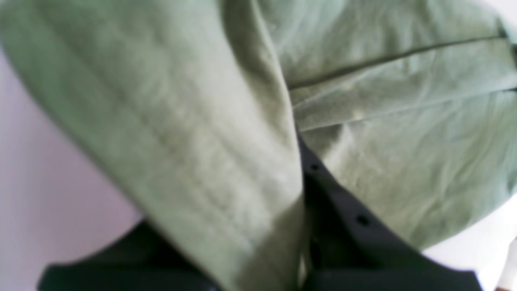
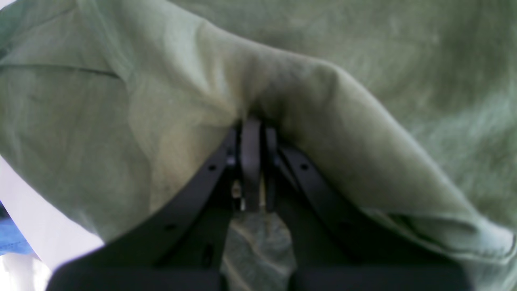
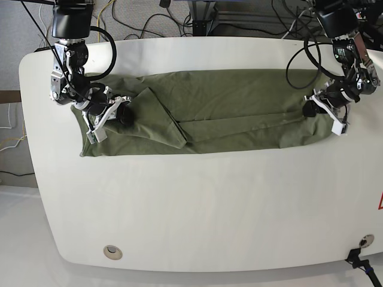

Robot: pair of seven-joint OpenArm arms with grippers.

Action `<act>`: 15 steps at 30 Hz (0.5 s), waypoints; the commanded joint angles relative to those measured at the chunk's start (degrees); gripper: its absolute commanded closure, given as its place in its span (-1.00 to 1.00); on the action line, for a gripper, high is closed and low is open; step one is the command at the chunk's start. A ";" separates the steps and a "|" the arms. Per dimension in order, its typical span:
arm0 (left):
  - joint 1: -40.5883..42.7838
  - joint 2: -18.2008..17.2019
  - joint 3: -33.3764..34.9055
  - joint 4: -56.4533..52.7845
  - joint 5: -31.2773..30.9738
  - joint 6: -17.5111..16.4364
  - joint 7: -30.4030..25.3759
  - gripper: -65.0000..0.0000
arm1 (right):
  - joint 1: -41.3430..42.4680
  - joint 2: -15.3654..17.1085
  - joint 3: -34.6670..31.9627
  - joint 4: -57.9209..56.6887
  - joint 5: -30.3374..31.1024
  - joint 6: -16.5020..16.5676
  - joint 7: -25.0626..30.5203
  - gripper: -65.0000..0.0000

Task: Fold the T-shirt properly
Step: 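Grasp the band's end with the left gripper and fold it toward the right gripper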

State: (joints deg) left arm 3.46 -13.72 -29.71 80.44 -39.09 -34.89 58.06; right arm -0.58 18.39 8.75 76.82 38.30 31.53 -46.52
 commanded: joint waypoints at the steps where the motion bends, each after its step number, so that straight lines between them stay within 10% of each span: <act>1: 0.18 -0.57 0.22 3.29 -4.21 -0.67 -1.14 1.00 | -0.17 0.55 -0.01 0.15 -2.30 -0.72 -2.49 1.00; 7: 0.18 0.84 14.46 5.84 -15.11 -0.31 -1.14 1.00 | -0.17 -0.33 -0.01 0.15 -2.30 -0.72 -2.49 1.00; 15: -1.75 17.01 21.76 4.52 -10.01 -0.23 -1.14 1.00 | -0.17 -1.47 -0.09 0.15 -2.30 -0.72 -2.49 1.00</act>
State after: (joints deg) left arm 2.15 3.01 -7.84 84.51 -48.42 -34.83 57.41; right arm -0.69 16.95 8.91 76.82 38.30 31.51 -46.26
